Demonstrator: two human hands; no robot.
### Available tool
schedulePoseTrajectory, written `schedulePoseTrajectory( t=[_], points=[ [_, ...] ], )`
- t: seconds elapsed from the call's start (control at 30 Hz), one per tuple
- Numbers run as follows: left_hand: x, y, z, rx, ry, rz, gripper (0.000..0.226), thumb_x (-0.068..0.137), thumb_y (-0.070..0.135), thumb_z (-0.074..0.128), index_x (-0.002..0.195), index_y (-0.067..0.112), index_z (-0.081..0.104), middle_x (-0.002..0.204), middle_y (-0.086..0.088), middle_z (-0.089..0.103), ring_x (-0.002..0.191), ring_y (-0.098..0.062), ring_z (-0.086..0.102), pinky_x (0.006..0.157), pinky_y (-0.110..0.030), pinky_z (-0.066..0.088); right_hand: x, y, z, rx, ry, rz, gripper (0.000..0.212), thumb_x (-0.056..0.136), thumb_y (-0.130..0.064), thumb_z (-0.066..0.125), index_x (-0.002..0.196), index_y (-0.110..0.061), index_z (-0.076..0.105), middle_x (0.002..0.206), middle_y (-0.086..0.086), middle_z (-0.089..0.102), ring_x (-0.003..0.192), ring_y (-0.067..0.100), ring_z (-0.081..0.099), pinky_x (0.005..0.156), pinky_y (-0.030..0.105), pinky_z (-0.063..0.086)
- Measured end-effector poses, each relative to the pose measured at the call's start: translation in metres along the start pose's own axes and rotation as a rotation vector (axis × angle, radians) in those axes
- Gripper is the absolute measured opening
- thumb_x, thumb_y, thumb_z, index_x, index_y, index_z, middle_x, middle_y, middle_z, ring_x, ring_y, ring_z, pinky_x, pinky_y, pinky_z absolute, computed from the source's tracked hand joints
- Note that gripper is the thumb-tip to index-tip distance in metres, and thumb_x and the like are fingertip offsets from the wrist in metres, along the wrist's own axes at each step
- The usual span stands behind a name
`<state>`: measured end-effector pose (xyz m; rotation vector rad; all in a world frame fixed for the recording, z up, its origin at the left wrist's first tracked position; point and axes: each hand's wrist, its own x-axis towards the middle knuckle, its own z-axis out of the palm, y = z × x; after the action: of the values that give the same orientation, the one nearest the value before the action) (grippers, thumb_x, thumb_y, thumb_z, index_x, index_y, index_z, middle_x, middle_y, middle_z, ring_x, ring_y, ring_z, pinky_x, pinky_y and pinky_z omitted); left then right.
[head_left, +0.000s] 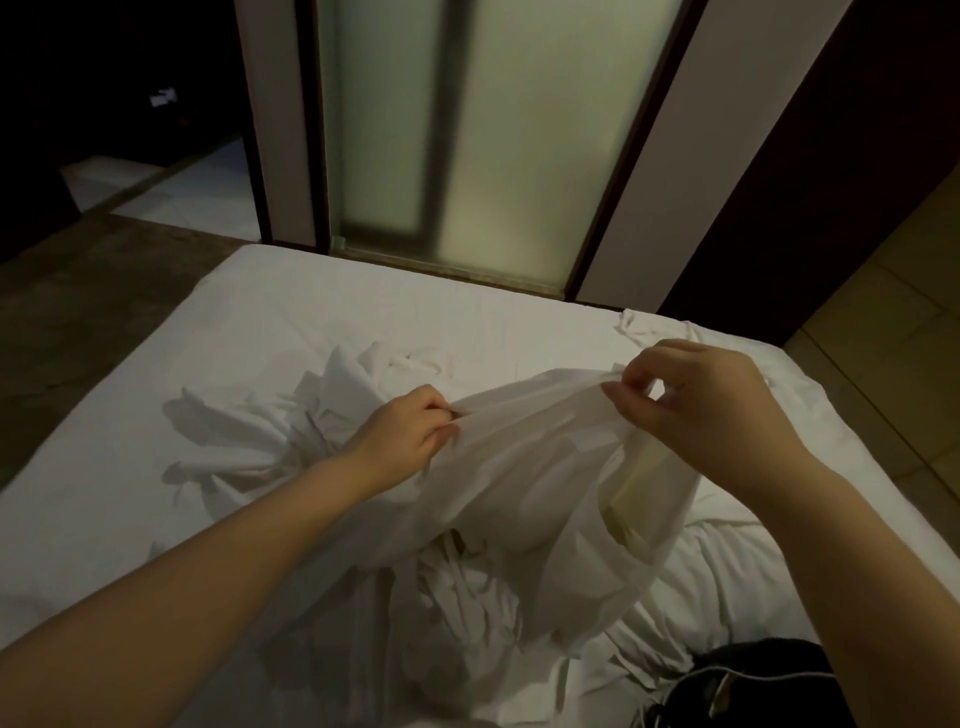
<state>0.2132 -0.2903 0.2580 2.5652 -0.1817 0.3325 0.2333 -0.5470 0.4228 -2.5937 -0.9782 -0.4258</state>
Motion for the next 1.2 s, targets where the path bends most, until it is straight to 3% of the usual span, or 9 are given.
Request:
schedulePoseTrajectory(
  t=[0.07,0.2,0.4,0.53,0.6,0.83,0.97,1.1,1.2],
  points=[
    [0.004,-0.001,-0.003,0.018,0.032,0.043,0.036,0.094,0.033,0.05,0.102,0.004,0.07,0.102,-0.007,0.064,0.085,-0.019,0.058,0.079,-0.024,0.044,-0.002,0.004,-0.002,0.003,0.001,0.027,0.013,0.082,-0.025,0.069,0.073,-0.015,0.067,0.071,-0.009,0.057,0.058,-0.001,0.049,0.056,0.012,0.035],
    [0.011,-0.009,-0.011,0.134,0.037,0.155,0.044,0.089,0.04,0.043,0.093,0.01,0.075,0.09,-0.004,0.072,0.081,-0.022,0.066,0.08,-0.031,0.049,-0.003,0.008,-0.001,-0.002,0.004,0.061,0.014,0.082,-0.026,0.069,0.075,-0.014,0.068,0.072,-0.009,0.058,0.058,0.0,0.05,0.056,0.015,0.039],
    [0.017,-0.015,-0.011,0.256,-0.078,0.105,0.05,0.09,0.05,0.037,0.1,0.018,0.074,0.1,0.003,0.072,0.102,-0.021,0.061,0.09,-0.04,0.045,0.003,0.003,0.001,-0.001,0.011,0.043,0.015,0.082,-0.027,0.068,0.074,-0.013,0.068,0.073,-0.008,0.059,0.058,0.0,0.05,0.057,0.02,0.042],
    [0.017,-0.028,-0.01,0.363,-0.09,0.108,0.046,0.088,0.044,0.038,0.081,0.018,0.077,0.078,0.005,0.069,0.088,-0.023,0.063,0.074,-0.04,0.049,0.008,0.006,0.003,-0.005,0.004,0.086,0.015,0.083,-0.026,0.068,0.076,-0.013,0.068,0.076,-0.005,0.061,0.06,0.001,0.051,0.059,0.024,0.045],
    [0.018,-0.036,-0.008,0.376,-0.089,0.091,0.048,0.087,0.043,0.036,0.077,0.018,0.076,0.074,0.007,0.066,0.088,-0.022,0.061,0.074,-0.037,0.046,0.01,0.007,0.004,-0.003,0.014,0.108,0.014,0.083,-0.025,0.068,0.076,-0.013,0.068,0.077,-0.004,0.061,0.061,0.002,0.051,0.061,0.028,0.046],
    [0.032,-0.055,-0.023,0.277,0.084,-0.046,0.055,0.081,0.044,0.03,0.08,0.011,0.074,0.08,-0.002,0.068,0.086,-0.023,0.06,0.073,-0.031,0.041,0.019,0.013,0.001,-0.042,0.078,0.181,0.015,0.084,-0.027,0.068,0.081,-0.012,0.07,0.079,-0.002,0.062,0.062,0.011,0.054,0.059,0.023,0.039],
    [0.041,-0.066,-0.026,0.244,0.12,-0.208,0.03,0.092,0.025,0.048,0.094,0.007,0.072,0.09,-0.007,0.066,0.096,-0.026,0.053,0.075,-0.033,0.04,0.023,0.011,-0.002,-0.048,0.144,0.187,0.016,0.085,-0.028,0.066,0.081,-0.013,0.07,0.077,-0.005,0.059,0.06,0.0,0.05,0.059,0.017,0.037],
    [0.05,-0.062,-0.024,0.053,0.122,-0.266,0.029,0.094,0.017,0.047,0.085,-0.003,0.067,0.085,-0.012,0.061,0.092,-0.03,0.054,0.07,-0.034,0.041,0.026,0.01,-0.003,-0.004,0.204,0.22,0.013,0.084,-0.026,0.068,0.074,-0.019,0.064,0.076,-0.004,0.061,0.06,0.0,0.05,0.059,0.014,0.035],
    [0.051,-0.053,-0.024,-0.086,0.126,-0.309,0.026,0.094,0.019,0.052,0.106,0.002,0.067,0.104,-0.011,0.063,0.102,-0.028,0.055,0.08,-0.028,0.04,0.028,0.01,-0.002,0.004,0.232,0.21,0.014,0.083,-0.026,0.069,0.072,-0.019,0.064,0.075,-0.003,0.062,0.059,0.0,0.049,0.058,0.014,0.034]
  ],
)
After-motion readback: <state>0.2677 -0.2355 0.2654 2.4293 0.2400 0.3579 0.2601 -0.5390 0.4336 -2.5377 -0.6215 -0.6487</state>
